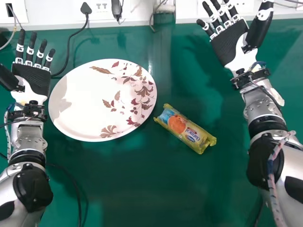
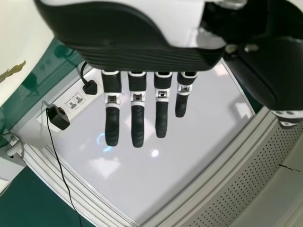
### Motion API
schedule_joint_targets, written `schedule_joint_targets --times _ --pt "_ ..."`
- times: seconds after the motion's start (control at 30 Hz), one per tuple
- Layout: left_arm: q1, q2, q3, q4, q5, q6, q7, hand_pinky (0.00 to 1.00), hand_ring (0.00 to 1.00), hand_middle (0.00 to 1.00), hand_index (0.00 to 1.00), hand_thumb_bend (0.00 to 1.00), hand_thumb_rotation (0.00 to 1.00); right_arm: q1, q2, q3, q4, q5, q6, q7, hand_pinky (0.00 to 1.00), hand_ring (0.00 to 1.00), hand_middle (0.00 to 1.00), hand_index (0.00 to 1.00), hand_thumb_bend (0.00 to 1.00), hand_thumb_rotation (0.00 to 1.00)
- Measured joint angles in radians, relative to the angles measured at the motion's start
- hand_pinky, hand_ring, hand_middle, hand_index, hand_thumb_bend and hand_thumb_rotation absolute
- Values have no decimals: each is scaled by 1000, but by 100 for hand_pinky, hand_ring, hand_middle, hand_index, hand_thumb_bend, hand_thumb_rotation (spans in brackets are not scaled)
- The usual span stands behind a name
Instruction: Pick up biscuit and place it in the plate
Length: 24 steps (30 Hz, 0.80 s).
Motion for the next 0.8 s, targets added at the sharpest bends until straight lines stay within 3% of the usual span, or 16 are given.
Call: schedule_joint_targets --times 0.8 --pt "0 0 -1 0 0 -3 0 50 64 79 92 100 88 0 0 9 -1 -15 -13 -4 48 64 82 88 92 59"
